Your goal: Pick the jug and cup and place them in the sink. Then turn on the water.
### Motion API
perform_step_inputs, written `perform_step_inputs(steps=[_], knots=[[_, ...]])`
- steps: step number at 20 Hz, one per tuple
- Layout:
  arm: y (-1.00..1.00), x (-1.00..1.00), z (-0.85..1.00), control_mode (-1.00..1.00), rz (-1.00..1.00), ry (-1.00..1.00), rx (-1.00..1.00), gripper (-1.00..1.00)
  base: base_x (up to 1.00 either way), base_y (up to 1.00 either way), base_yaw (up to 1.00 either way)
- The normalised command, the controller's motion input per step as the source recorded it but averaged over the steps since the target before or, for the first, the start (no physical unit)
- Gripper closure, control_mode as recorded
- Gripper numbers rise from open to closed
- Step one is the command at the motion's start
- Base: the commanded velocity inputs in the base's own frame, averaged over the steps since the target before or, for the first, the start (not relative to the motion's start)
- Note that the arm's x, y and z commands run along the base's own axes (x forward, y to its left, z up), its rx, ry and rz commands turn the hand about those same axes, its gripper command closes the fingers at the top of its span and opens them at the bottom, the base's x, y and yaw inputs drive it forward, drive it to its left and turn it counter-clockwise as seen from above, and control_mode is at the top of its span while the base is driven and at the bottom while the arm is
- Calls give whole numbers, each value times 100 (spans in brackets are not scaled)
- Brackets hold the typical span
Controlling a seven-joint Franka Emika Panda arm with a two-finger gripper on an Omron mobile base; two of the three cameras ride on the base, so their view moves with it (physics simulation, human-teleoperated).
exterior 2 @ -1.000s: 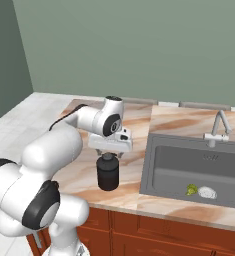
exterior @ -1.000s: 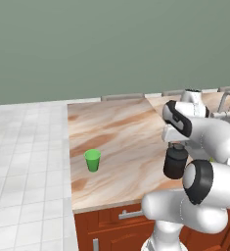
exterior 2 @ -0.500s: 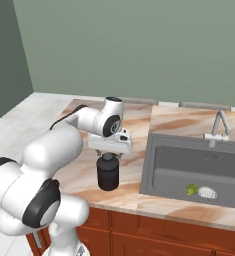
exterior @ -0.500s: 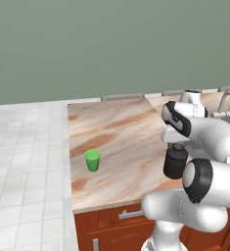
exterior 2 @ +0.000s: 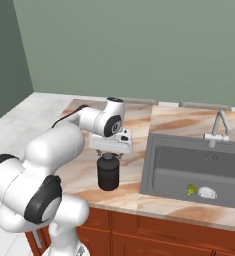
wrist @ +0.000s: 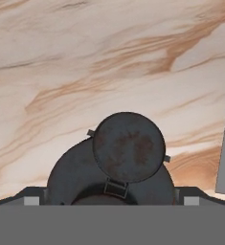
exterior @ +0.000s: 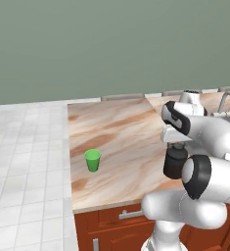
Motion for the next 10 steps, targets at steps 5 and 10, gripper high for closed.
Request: perform_step_inputs(steps=[5,10], knots=[[0,0,-36,-100,0,0,0,-100,0,0,0],[0,0,-13,-100,0,0,0,-100,0,0,0]])
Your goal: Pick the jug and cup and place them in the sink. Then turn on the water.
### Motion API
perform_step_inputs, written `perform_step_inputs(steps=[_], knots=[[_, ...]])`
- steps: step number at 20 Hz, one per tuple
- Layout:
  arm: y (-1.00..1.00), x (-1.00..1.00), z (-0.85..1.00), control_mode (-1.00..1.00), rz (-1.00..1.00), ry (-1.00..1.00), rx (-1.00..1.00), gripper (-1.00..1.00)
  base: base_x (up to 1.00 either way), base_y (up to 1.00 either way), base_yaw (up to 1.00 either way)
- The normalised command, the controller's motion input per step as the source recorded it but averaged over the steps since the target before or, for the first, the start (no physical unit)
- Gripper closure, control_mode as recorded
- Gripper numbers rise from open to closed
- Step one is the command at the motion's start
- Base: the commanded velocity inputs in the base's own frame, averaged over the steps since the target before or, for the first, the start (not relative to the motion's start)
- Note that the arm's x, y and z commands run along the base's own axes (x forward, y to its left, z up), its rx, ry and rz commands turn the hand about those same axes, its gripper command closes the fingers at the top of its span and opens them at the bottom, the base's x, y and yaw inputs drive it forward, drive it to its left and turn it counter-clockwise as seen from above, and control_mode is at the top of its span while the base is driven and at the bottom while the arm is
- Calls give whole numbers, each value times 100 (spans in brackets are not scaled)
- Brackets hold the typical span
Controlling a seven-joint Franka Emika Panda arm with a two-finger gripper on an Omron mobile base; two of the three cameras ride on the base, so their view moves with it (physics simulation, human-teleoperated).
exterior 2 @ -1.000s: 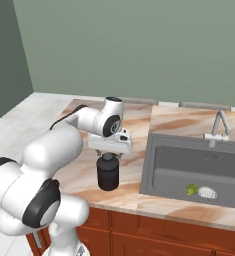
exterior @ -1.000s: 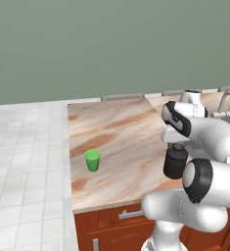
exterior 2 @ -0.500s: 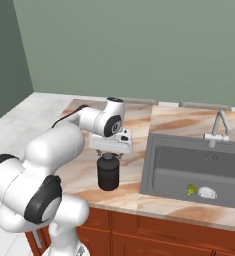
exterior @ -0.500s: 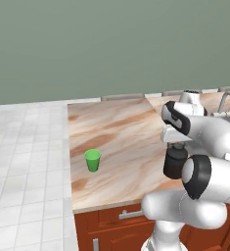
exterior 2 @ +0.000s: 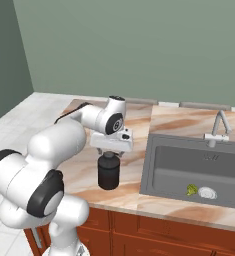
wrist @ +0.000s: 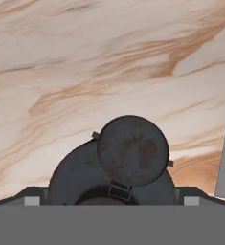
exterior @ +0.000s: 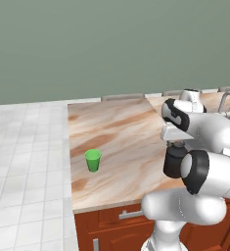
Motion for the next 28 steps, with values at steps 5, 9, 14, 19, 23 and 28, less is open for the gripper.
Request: perform_step_inputs(steps=[5,9,14,19,23,28], knots=[[0,0,0,-100,0,0,0,-100,0,0,0],[0,0,0,-100,0,0,0,-100,0,0,0],[0,0,0,-100,0,0,0,-100,0,0,0],[0,0,-16,-100,0,0,2,-100,0,0,0],[0,0,-16,-100,0,0,1,100,0,0,0],[0,0,-8,-100,0,0,1,100,0,0,0]])
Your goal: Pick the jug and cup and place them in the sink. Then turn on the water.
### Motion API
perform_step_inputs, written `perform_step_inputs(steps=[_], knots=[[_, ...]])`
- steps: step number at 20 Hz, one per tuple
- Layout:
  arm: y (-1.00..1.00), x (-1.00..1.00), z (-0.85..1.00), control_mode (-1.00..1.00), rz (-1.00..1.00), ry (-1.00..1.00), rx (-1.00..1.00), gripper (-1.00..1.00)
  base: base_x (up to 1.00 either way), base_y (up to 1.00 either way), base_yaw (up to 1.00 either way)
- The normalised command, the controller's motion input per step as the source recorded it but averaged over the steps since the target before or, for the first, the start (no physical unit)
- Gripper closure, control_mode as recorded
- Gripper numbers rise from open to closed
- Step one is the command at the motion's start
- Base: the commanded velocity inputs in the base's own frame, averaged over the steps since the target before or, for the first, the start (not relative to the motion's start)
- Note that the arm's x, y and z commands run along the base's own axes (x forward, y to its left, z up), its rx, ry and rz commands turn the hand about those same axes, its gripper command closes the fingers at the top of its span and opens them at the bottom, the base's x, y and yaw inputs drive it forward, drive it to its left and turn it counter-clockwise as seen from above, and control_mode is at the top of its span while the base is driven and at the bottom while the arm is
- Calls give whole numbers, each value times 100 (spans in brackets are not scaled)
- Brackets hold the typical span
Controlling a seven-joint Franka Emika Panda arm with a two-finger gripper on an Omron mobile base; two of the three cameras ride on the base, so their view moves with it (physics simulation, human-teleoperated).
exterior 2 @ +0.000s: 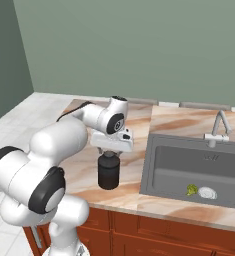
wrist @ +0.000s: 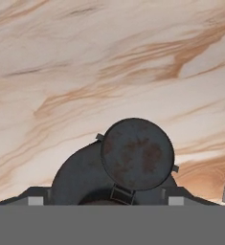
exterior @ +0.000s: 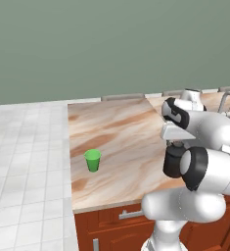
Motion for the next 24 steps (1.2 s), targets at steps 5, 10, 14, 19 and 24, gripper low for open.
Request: perform_step_inputs(steps=[5,10,14,19,24], knots=[[0,0,-3,-100,0,0,1,100,0,0,0],[-13,0,4,-100,0,0,0,100,0,0,0],[-29,-10,38,-100,0,1,0,100,0,0,0],[-26,-31,63,-100,0,0,0,100,0,0,0],[-5,-29,50,-100,0,1,0,100,0,0,0]])
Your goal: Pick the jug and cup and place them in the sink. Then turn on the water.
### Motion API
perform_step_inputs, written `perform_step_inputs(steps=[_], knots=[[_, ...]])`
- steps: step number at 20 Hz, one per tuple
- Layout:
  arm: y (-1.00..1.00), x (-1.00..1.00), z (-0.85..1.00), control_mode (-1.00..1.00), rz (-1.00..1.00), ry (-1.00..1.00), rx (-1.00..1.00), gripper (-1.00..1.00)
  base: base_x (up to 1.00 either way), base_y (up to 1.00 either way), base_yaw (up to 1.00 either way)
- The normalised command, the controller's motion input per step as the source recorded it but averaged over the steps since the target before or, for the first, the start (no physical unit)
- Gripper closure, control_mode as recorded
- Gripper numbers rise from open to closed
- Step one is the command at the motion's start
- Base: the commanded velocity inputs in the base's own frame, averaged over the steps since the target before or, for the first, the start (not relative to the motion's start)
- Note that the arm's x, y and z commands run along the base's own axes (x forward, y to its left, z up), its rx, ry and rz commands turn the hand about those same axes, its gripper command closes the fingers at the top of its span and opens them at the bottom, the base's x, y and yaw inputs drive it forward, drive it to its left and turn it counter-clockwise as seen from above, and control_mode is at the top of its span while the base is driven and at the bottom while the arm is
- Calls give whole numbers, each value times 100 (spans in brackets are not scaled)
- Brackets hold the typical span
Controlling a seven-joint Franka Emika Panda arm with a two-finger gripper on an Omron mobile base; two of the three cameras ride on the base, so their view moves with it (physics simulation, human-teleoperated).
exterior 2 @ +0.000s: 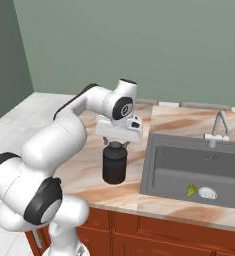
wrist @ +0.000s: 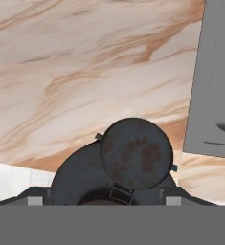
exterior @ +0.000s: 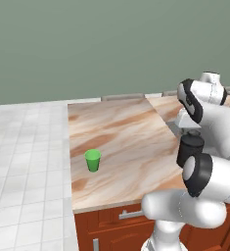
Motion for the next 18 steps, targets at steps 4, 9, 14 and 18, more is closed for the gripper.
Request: perform_step_inputs(steps=[4,9,14,18], knots=[[0,-34,42,-100,0,0,0,100,0,0,0],[12,-32,29,-100,0,0,0,100,0,0,0],[44,-21,19,-100,0,0,-1,100,0,0,0],[54,-7,11,-100,0,0,-2,100,0,0,0]])
